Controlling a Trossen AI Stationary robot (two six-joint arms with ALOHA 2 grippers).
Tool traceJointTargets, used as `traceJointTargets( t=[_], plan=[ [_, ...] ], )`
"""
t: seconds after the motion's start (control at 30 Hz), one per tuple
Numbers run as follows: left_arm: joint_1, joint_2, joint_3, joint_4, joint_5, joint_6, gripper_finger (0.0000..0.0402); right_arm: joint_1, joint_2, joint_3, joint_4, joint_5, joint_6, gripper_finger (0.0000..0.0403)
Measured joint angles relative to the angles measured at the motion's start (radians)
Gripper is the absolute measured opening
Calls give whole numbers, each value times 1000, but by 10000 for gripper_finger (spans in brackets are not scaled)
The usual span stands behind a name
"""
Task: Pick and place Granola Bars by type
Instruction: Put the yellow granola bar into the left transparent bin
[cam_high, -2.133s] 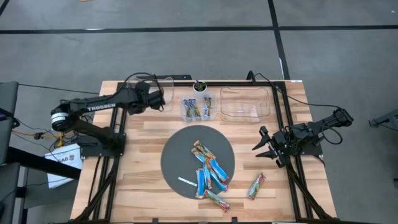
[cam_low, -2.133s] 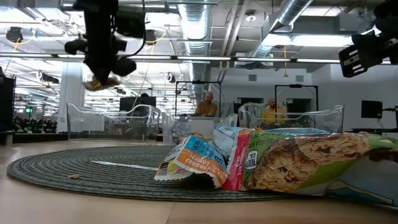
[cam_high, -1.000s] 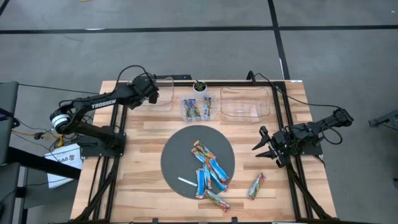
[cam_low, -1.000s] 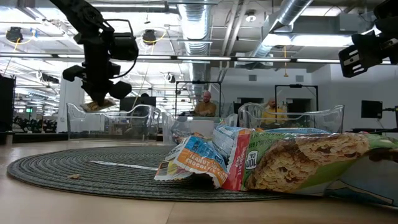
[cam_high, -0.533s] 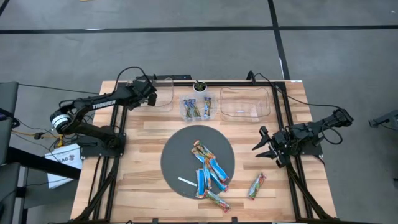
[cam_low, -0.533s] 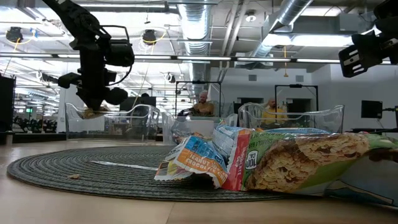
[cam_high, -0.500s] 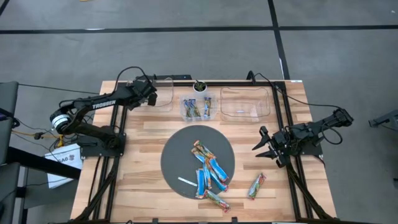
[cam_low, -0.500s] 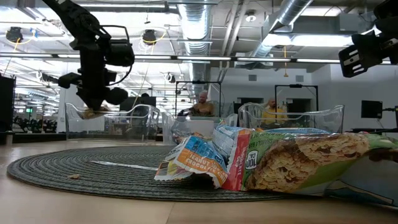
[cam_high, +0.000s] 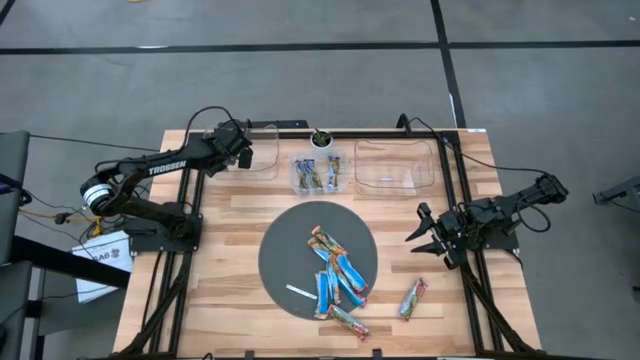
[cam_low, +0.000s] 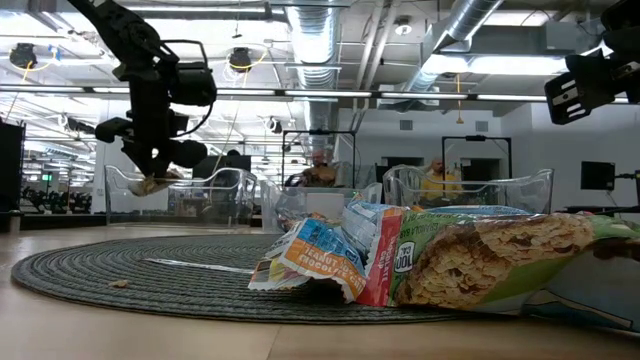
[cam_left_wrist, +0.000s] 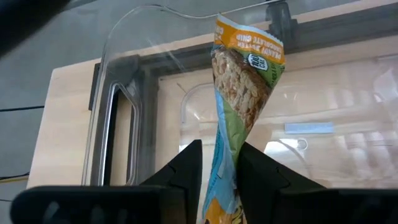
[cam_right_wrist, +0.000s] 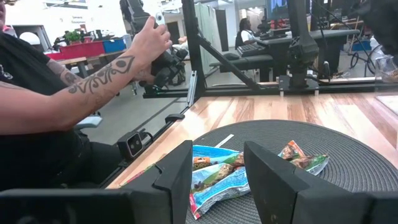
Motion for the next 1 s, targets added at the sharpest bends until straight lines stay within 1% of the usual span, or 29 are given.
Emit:
traceJointTargets(
  t=[0.13, 0.77, 0.9, 1.0],
  plan=[
    [3, 0, 0, 0, 17, -3, 91, 0, 0, 0, 0, 0, 0, 139],
    [-6, 0, 0, 2, 18, -4, 92, 0, 0, 0, 0, 0, 0, 139],
    [-22, 0, 0, 58, 18, 31, 92, 0, 0, 0, 0, 0, 0, 138],
    [-49, 0, 0, 125, 22, 86, 91, 0, 0, 0, 0, 0, 0, 137]
  ],
)
